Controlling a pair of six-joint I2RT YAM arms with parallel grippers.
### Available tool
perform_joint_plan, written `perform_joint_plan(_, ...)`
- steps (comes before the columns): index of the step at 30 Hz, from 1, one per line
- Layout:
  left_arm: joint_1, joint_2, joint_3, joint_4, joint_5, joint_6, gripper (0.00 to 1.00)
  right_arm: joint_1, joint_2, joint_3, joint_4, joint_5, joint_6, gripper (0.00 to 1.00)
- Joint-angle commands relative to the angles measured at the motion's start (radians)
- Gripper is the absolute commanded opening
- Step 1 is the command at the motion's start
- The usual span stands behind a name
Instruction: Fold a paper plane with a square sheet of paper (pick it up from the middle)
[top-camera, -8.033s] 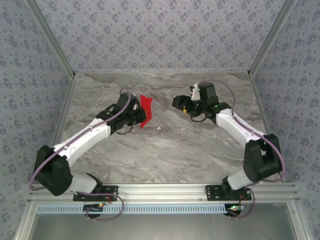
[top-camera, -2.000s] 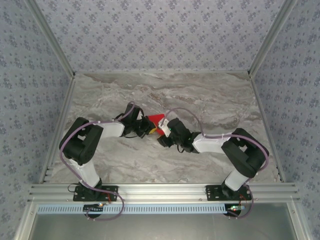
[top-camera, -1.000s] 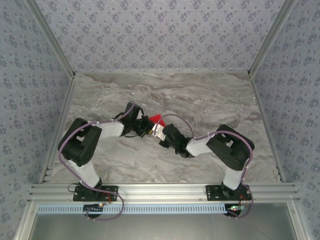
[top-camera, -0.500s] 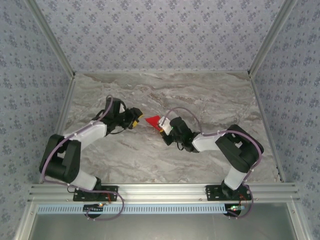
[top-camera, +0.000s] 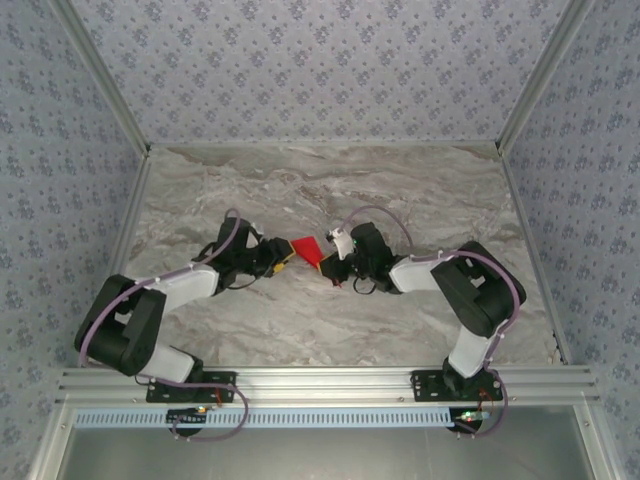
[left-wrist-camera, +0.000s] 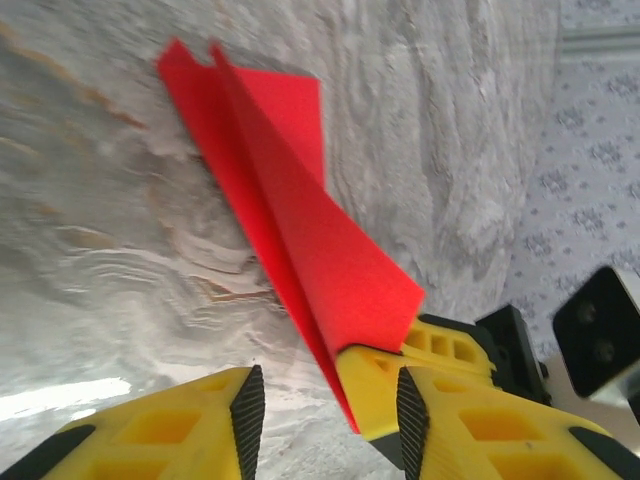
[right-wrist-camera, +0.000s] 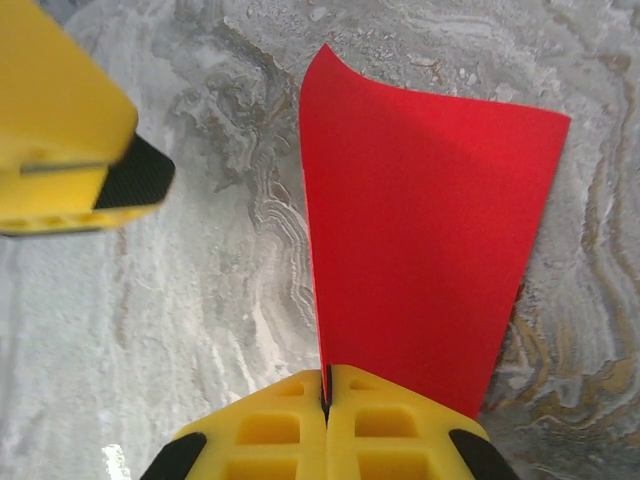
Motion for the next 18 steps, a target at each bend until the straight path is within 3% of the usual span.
perform_joint_plan(1,-0.028,0.044,-0.002,0.141,0.024,-0.002,0.38,-0.022,0.036,0.021,0.055,-0.117,0.134,0.00)
perform_joint_plan(18,-0.082,0.162,0.020,0.297,0.041,0.017,0.26,-0.109,0.102,0.013,0.179,-0.262,0.406,0.00)
